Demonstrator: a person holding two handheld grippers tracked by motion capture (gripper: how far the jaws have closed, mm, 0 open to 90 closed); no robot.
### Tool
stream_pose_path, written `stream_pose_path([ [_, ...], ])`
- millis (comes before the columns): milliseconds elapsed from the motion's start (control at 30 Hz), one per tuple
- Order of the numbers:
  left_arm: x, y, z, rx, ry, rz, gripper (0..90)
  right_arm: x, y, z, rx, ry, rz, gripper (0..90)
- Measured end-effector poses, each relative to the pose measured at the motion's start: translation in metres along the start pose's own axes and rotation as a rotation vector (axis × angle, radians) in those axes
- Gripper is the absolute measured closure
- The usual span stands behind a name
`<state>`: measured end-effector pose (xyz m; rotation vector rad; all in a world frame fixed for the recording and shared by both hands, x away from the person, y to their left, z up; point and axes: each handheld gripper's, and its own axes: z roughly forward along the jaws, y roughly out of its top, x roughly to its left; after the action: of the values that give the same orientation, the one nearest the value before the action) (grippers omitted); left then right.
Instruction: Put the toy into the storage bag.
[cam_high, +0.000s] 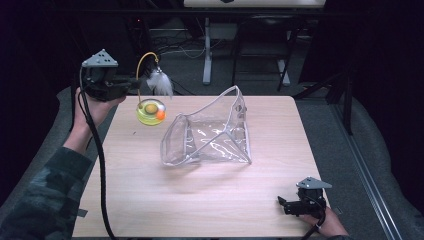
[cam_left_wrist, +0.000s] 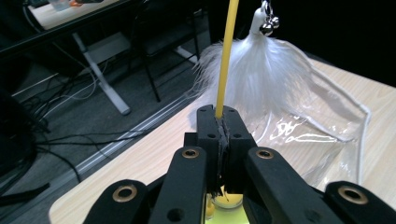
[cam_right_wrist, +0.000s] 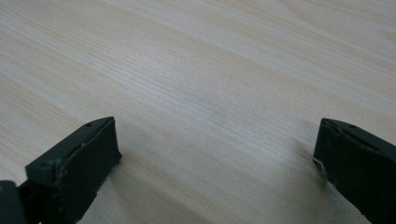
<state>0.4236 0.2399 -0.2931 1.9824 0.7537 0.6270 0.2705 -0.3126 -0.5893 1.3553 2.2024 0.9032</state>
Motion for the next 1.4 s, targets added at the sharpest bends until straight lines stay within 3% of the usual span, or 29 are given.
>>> stream_pose_path([
  [667,-0.023,0.018,0.019,-0.027,-0.091,0.025,88.8,0.000,0.000,0.000,-0.006,0.000,0.004,0.0],
  [1400,-0.057,0.021,0.065,-0.005,-0.213,0.040,88.8,0.000,0.000,0.000,-0.006,0.000,0.003,0.0],
])
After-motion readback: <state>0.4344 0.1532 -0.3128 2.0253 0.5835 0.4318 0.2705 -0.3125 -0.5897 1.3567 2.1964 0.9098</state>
